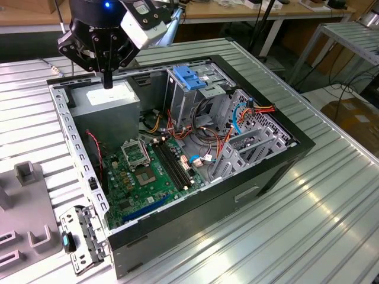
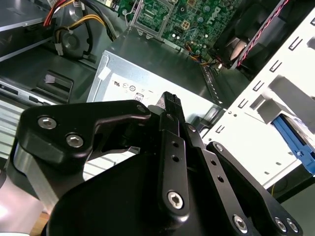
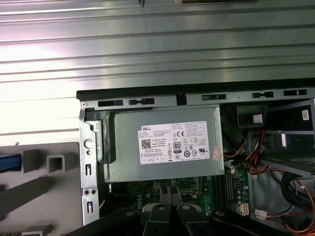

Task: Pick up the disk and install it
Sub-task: 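Reach for the disk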

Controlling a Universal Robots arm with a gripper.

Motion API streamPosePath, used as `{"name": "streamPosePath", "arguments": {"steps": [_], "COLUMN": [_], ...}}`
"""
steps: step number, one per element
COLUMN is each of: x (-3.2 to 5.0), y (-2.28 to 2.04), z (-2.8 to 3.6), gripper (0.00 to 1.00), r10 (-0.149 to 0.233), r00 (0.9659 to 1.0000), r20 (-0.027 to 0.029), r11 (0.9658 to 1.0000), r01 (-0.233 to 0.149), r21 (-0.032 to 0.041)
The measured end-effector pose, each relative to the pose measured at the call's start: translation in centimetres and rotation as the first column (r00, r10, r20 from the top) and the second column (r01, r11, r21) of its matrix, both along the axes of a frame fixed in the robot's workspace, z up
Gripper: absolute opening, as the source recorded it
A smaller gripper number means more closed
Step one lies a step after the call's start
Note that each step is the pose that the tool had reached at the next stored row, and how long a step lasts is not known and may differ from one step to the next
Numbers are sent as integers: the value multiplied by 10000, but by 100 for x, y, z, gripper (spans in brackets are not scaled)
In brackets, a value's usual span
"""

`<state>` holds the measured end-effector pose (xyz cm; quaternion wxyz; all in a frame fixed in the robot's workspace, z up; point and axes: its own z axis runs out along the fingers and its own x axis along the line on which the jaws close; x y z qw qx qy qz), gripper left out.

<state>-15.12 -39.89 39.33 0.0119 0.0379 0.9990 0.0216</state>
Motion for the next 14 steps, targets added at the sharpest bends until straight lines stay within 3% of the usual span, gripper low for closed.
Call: {"name": "streamPosePath", "arguments": {"steps": [14], "x": [-28], "y": [0], "z": [0], "gripper": [11], "r10": [0], "r00": [10000], "r20": [-14], "r11": [10000], "r01": [0], "r21": [0]}}
